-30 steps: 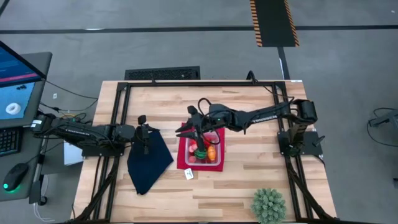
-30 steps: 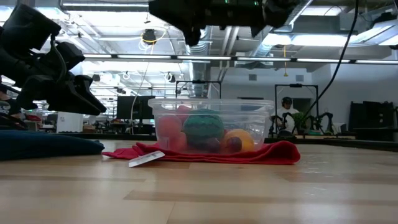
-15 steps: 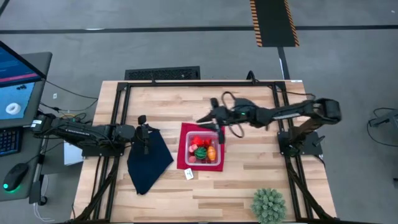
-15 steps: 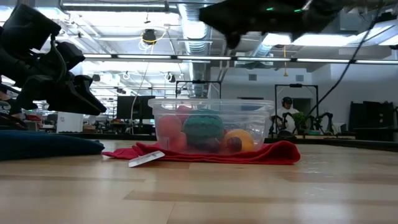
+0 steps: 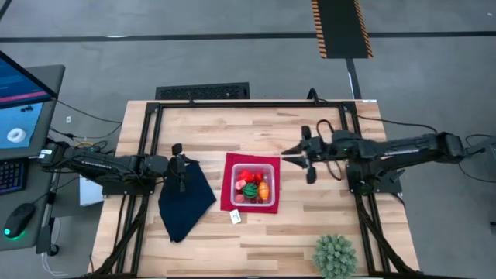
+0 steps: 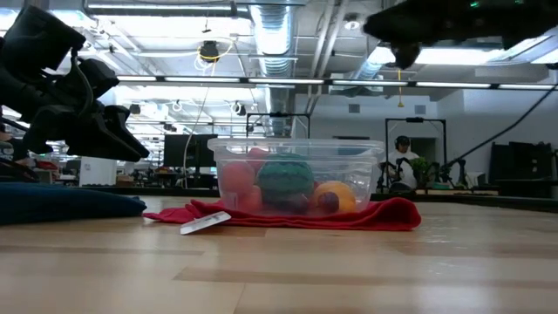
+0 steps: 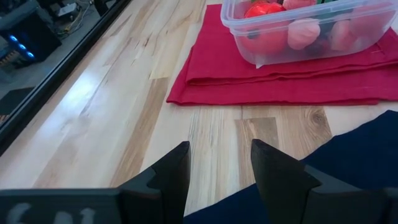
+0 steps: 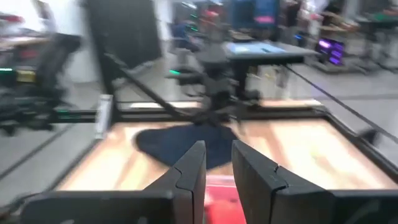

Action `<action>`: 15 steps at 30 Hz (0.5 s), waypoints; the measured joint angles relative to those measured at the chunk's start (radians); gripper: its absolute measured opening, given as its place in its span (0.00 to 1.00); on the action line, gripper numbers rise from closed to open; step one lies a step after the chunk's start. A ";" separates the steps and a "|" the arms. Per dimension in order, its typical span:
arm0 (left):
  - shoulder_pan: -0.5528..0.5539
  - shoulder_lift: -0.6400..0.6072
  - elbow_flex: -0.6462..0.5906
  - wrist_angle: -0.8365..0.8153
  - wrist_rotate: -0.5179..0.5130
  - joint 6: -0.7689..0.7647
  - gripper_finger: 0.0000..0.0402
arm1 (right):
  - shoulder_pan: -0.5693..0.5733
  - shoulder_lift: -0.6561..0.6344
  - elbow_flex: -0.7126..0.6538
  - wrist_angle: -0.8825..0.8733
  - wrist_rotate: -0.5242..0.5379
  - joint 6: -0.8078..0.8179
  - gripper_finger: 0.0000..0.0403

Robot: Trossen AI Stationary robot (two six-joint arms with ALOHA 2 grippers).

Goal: Pick and placing Produce into tupperware
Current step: Return to Home Position

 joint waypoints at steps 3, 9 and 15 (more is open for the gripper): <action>0.000 0.000 0.000 0.000 0.000 0.000 0.40 | 0.041 -0.107 -0.038 -0.034 -0.029 0.013 0.25; 0.000 0.000 0.000 0.000 0.000 0.000 0.40 | 0.122 -0.325 -0.108 -0.133 0.004 0.001 0.25; 0.000 0.000 0.000 0.000 0.000 -0.001 0.40 | 0.167 -0.525 -0.208 -0.212 0.079 0.039 0.25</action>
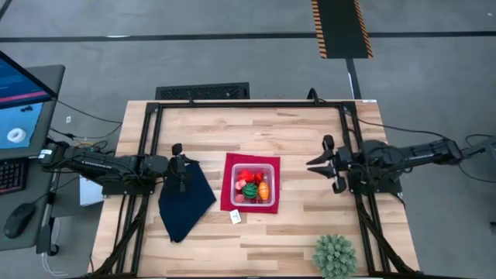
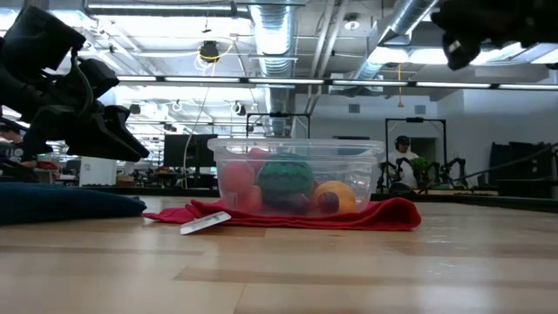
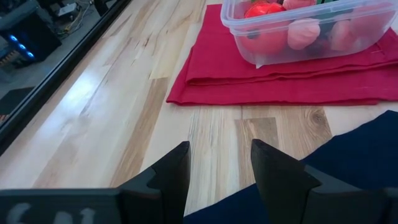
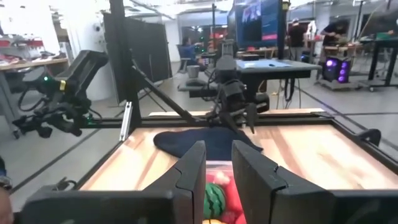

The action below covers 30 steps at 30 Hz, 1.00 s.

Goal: Pick and placing Produce into tupperware
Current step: Return to Home Position

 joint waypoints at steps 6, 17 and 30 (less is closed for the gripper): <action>0.000 0.000 0.000 0.000 0.000 0.000 0.40 | 0.039 -0.161 -0.099 -0.016 0.054 -0.029 0.25; 0.000 0.000 0.000 0.000 0.000 -0.002 0.40 | 0.048 -0.421 -0.225 -0.154 0.173 -0.018 0.25; 0.000 0.000 0.000 -0.001 0.011 -0.002 0.40 | 0.023 -0.422 -0.250 -0.172 0.194 -0.012 0.25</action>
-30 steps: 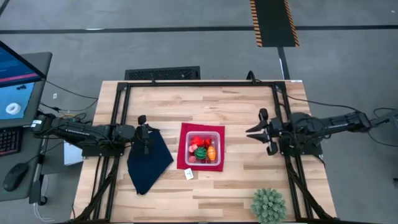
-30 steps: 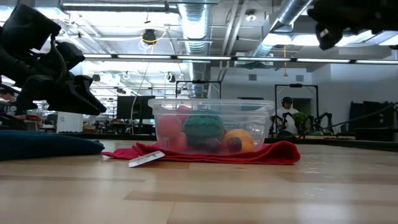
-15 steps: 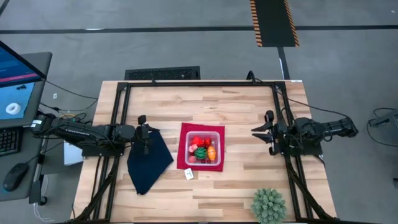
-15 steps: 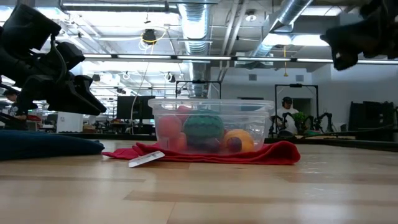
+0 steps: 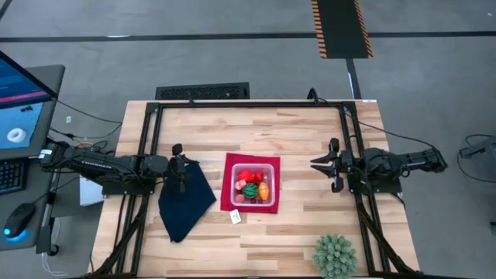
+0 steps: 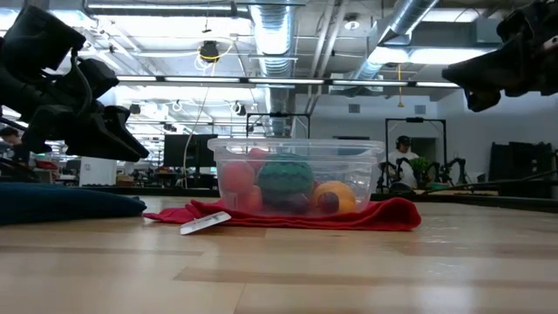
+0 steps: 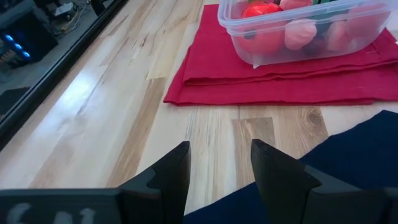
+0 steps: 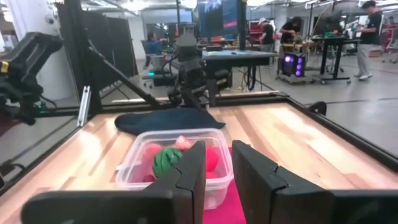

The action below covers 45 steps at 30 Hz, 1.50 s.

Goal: Pick and placing Produce into tupperware
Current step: Return to Home Position

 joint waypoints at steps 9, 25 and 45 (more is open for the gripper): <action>0.000 0.000 0.000 0.005 -0.055 0.443 0.40 | 0.001 0.000 0.000 -0.013 -0.007 0.000 0.25; -0.001 -0.044 0.001 0.479 0.618 -0.171 0.40 | 0.001 0.000 0.001 -0.016 -0.007 0.000 0.25; -0.001 -0.533 0.028 -0.005 0.561 -0.261 0.40 | 0.001 0.001 0.001 -0.015 -0.007 0.000 0.25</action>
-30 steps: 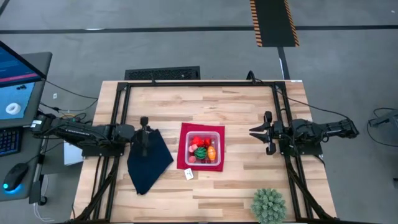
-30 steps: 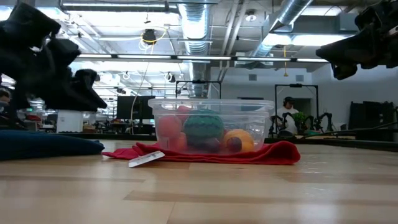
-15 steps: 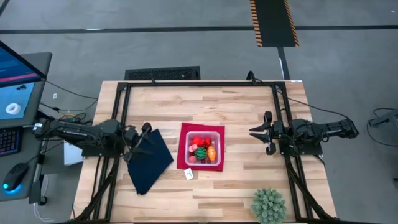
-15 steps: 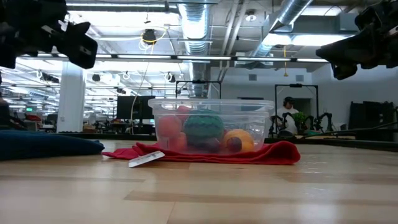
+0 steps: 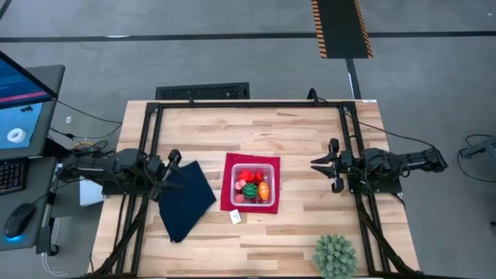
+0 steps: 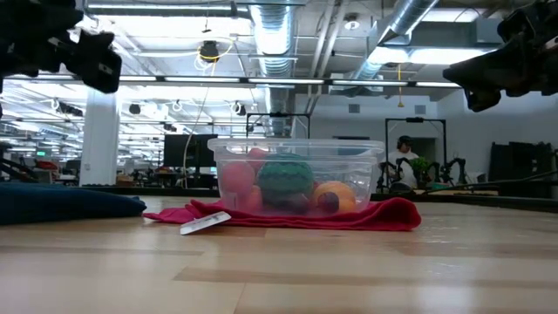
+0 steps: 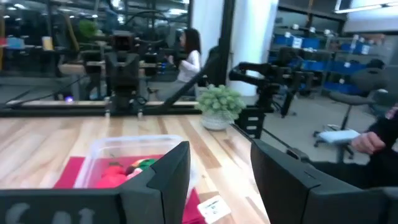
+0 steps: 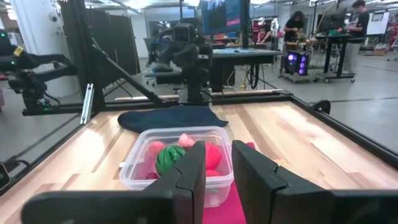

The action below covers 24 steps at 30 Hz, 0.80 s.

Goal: Pick and placing Produce into tupperware
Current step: Return to Home Position

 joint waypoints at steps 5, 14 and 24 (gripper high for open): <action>-0.002 -0.003 0.002 -0.067 0.003 0.030 0.40 | 0.000 0.005 0.000 -0.001 -0.001 0.000 0.25; -0.002 -0.002 0.005 -0.080 0.000 0.032 0.40 | 0.000 0.005 0.000 -0.002 -0.004 0.000 0.25; -0.002 -0.002 0.008 -0.102 -0.111 0.034 0.40 | 0.000 0.005 0.000 -0.002 -0.004 0.000 0.25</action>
